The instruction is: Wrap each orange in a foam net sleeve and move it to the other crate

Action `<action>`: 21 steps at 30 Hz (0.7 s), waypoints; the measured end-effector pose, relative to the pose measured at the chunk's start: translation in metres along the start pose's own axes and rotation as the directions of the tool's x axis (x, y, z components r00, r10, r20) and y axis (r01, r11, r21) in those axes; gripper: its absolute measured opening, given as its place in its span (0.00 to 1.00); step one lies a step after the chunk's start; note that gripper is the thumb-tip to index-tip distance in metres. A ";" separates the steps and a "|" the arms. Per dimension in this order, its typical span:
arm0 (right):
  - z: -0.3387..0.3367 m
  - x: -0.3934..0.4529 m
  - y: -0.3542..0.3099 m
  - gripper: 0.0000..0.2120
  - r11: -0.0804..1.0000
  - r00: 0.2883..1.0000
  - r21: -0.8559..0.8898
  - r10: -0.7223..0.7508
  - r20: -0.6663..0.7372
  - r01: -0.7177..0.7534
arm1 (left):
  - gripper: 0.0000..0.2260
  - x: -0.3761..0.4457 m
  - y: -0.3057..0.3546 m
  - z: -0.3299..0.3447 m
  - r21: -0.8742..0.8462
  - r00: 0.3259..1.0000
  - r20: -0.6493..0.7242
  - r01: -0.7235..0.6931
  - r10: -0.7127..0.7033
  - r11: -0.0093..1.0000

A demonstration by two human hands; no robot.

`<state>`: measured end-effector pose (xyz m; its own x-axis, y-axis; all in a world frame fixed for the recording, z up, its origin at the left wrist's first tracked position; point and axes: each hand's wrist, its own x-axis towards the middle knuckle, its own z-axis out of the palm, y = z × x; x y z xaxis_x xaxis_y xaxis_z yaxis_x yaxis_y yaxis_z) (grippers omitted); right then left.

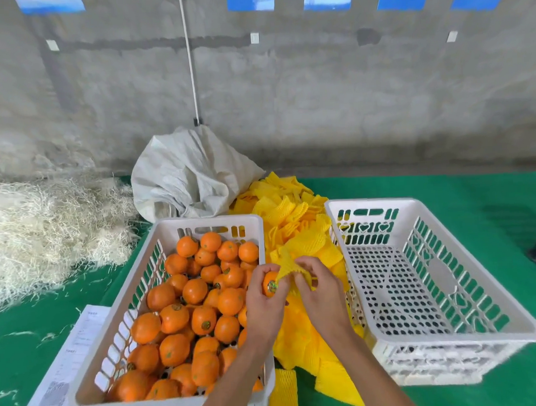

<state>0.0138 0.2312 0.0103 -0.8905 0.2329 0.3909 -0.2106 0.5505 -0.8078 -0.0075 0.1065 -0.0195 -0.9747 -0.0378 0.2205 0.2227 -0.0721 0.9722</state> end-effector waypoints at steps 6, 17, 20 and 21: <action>0.005 0.007 -0.005 0.17 0.982 0.991 0.159 0.110 -0.070 -0.098 | 0.10 0.006 -0.003 0.001 -0.007 0.995 -0.093 0.037 -0.037 0.999; -0.028 0.017 -0.008 0.14 0.262 0.731 0.741 0.537 0.420 -0.618 | 0.09 0.004 0.001 -0.001 -0.016 0.996 -0.090 0.019 -0.020 1.000; -0.032 0.025 -0.012 0.11 0.346 0.698 0.649 0.581 0.419 -0.678 | 0.07 0.004 0.000 -0.003 -0.034 1.000 -0.016 -0.011 0.011 0.999; -0.034 0.026 -0.013 0.10 0.388 0.682 0.594 0.603 0.415 -0.705 | 0.05 0.004 0.000 -0.004 -0.045 1.000 0.009 -0.007 0.007 0.999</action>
<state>0.0067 0.2573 0.0456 -0.9013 0.1579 -0.4034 0.3061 -0.4269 -0.8509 -0.0111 0.1020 -0.0194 -0.9731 -0.0291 0.2284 0.2302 -0.1164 0.9662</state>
